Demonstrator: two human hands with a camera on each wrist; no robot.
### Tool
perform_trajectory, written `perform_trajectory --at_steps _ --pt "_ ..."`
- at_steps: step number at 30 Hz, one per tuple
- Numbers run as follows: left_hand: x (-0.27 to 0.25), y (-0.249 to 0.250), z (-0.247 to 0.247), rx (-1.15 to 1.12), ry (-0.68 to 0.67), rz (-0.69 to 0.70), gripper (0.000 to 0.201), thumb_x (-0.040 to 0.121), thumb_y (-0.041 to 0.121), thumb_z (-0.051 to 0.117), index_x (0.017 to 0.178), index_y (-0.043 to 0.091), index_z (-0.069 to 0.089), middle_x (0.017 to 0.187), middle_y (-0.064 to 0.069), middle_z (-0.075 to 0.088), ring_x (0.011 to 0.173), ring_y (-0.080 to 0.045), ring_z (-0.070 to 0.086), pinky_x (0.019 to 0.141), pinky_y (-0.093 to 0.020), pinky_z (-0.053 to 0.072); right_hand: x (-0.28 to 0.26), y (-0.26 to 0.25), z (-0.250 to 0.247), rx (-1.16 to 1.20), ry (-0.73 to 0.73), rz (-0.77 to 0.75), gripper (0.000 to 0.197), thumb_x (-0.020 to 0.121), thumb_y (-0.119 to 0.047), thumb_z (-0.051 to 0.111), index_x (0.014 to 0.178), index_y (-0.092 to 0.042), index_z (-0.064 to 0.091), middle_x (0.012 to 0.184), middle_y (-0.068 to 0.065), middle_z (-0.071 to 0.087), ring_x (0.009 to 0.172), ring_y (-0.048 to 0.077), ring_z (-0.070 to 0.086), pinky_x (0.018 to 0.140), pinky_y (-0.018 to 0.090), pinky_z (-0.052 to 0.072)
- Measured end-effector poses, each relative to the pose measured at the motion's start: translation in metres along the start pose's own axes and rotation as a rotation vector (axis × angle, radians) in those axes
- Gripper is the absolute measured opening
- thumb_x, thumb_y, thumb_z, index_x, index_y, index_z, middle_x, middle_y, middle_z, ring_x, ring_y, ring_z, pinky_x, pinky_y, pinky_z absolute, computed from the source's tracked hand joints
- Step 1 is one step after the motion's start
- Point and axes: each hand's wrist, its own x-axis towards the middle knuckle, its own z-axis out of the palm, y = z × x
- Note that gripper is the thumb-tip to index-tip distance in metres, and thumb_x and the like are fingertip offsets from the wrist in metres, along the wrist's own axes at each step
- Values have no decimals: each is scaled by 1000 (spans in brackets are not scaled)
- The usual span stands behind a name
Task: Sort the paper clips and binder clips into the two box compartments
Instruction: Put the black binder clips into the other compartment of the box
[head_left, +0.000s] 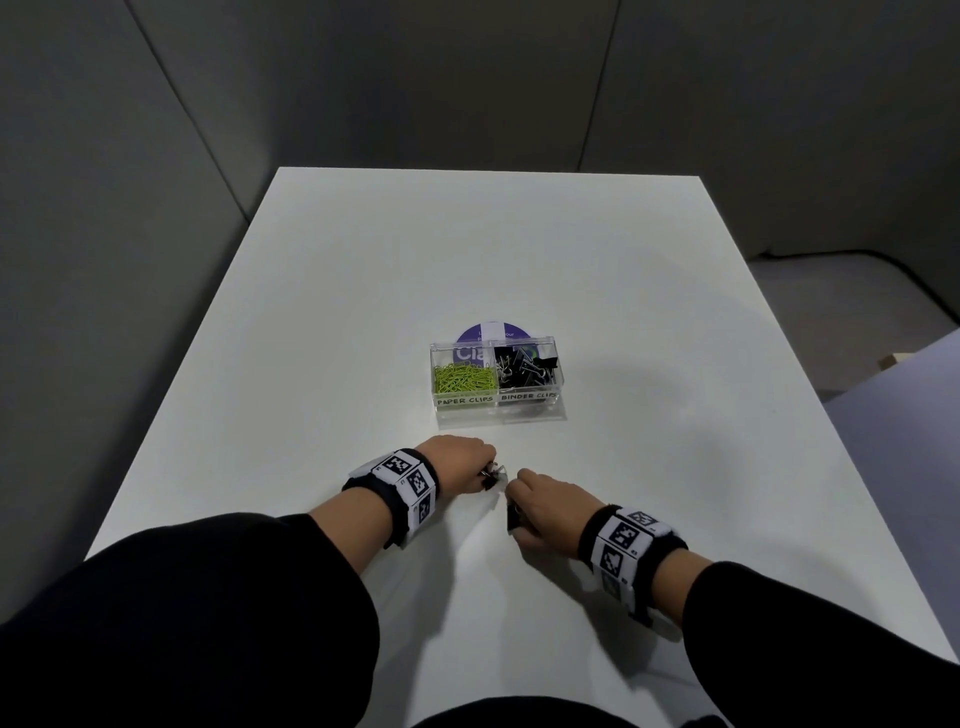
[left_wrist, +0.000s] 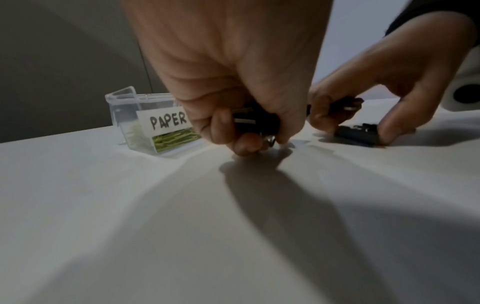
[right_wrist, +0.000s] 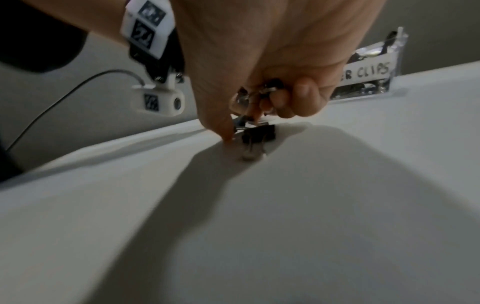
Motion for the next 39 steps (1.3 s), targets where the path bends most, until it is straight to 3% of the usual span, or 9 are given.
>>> perform_trajectory --at_steps 7,10,12,16,20,23,28,32,39 --pt "-6 -1 2 -92 72 -66 25 97 24 37 114 5 43 103 -16 63 90 -33 60 68 -33 39 -6 3 -3 140 -38 49 18 92 -18 44 106 -7 39 98 17 60 74 25 45 65 30 30" --pt "-10 -3 4 -190 118 -95 34 96 22 37 129 13 33 97 -14 66 84 -31 61 69 -32 41 -11 16 -13 263 69 120 32 93 -16 42 124 -15 35 104 9 63 85 29 58 69 30 36" --pt "-13 -7 5 -217 136 -82 45 95 20 38 139 19 25 95 -12 65 84 -30 61 71 -32 43 -17 27 -16 279 102 175 36 95 -13 37 131 -19 36 108 8 63 83 24 54 71 29 36" --pt "-18 -3 3 -155 142 -56 27 94 22 43 120 16 48 112 -7 63 99 -27 59 79 -31 43 -30 34 -13 201 68 200 23 94 -14 37 113 -14 50 111 10 61 94 26 55 71 27 32" --pt "-19 5 4 -218 89 -20 21 91 17 41 109 14 50 108 -8 62 86 -22 51 72 -30 37 -32 20 2 124 8 170 30 91 -36 46 107 -11 49 106 10 63 95 30 58 69 29 35" --pt "-21 7 6 -232 45 13 23 92 19 41 113 15 48 106 -12 63 82 -22 49 70 -29 35 -33 16 11 95 -10 202 41 85 -49 53 100 -12 46 103 9 63 93 29 58 68 29 36" --pt "-22 9 8 -196 -7 66 29 93 31 49 119 18 48 109 -11 63 98 -28 58 75 -30 39 -29 16 18 50 41 205 32 90 -35 44 107 -8 46 106 11 61 94 30 58 73 35 43" --pt "-23 7 11 -88 -27 92 31 92 32 51 122 24 47 109 -5 63 100 -24 58 80 -31 42 -27 19 16 41 45 178 27 89 -30 43 106 -9 47 105 11 62 93 30 58 67 30 35" --pt "-16 13 13 146 -26 103 31 96 31 42 119 11 44 105 -13 65 94 -32 60 70 -33 38 -9 32 -39 111 174 257 26 90 -32 46 107 -12 47 102 10 63 85 27 57 68 32 39"
